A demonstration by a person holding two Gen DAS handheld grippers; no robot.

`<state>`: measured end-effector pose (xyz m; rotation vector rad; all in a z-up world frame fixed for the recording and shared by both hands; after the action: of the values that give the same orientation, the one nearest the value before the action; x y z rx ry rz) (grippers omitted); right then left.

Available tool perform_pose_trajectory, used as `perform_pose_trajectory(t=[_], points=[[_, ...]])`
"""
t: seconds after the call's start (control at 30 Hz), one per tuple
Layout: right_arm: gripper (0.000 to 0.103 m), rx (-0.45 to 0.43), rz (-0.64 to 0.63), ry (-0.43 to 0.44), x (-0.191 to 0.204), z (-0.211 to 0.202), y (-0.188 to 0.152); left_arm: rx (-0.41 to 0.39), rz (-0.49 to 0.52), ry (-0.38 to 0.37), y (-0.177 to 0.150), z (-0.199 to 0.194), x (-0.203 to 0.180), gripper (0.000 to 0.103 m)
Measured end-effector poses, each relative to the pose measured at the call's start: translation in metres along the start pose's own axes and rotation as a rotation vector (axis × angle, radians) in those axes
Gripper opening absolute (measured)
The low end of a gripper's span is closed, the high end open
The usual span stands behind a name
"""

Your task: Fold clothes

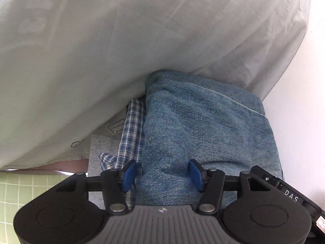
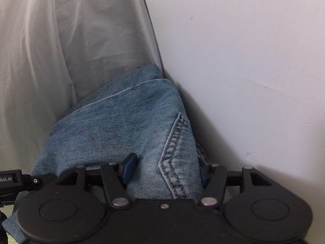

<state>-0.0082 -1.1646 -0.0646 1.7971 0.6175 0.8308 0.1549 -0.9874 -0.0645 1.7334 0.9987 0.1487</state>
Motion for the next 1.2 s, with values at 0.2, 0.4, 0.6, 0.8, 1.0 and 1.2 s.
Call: perform_pose_trajectory(t=[0.2, 0.4, 0.6, 0.8, 1.0, 1.2], points=[[0.087, 0.015, -0.050, -0.030, -0.003, -0.075, -0.015, -0.038, 0.164, 0.101, -0.018, -0.080, -0.013, 0.080], [0.099, 0.045, -0.087, -0.064, -0.006, -0.154, -0.034, -0.006, 0.166, 0.101, -0.075, -0.172, -0.005, 0.094], [0.103, 0.053, -0.106, -0.068, 0.000, -0.234, -0.054, -0.017, 0.148, 0.068, -0.117, -0.247, -0.015, 0.103], [0.103, 0.064, -0.106, -0.066, 0.017, -0.299, -0.074, -0.054, 0.138, 0.074, -0.131, -0.305, -0.024, 0.103], [0.103, 0.096, -0.131, -0.109, 0.013, -0.353, -0.100, -0.063, 0.166, 0.094, -0.156, -0.347, -0.032, 0.103], [0.103, 0.102, -0.093, -0.125, -0.005, -0.401, -0.114, -0.058, 0.184, 0.107, -0.178, -0.380, -0.041, 0.103]])
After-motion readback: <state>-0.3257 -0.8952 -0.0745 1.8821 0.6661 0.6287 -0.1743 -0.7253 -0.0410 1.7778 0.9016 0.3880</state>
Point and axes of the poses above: each gripper's, at about its wrist camera, not at the fingertips, and z roughly the way its jaws point, x to its left, y to its top, the point moved 6 cm from there along z, roughly the way its jaws point, and after that the axes turned 10 degrees about -x, right-handed, at the moved point
